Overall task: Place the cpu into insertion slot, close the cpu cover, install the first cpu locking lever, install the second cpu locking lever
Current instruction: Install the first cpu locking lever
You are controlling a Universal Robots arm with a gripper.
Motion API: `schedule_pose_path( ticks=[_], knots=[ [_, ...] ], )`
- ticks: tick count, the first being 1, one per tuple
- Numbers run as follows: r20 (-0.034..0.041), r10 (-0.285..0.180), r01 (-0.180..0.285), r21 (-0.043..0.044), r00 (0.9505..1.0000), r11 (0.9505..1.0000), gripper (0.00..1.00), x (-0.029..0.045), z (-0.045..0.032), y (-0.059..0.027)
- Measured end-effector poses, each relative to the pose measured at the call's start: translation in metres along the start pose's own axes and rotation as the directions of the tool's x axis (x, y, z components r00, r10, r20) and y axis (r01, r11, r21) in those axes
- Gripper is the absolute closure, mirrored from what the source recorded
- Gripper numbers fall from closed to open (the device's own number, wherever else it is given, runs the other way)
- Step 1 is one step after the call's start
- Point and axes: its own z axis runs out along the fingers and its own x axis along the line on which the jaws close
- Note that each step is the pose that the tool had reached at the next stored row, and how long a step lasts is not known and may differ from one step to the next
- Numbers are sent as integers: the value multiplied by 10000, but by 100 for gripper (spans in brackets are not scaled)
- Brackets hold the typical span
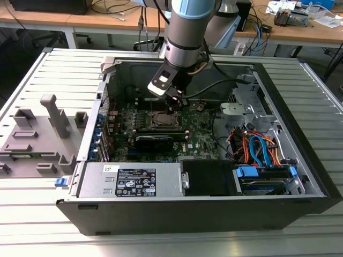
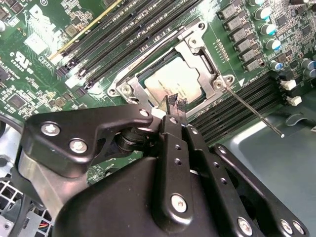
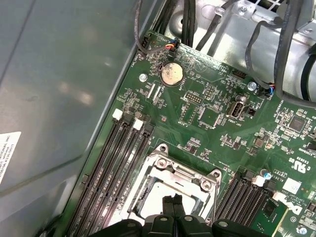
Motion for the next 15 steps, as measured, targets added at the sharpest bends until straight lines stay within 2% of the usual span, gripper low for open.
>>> schedule_pose_path(
  ticks=[15],
  knots=[
    [46, -685, 685, 41, 9976, 9976, 89, 0, 0, 0]
  ],
)
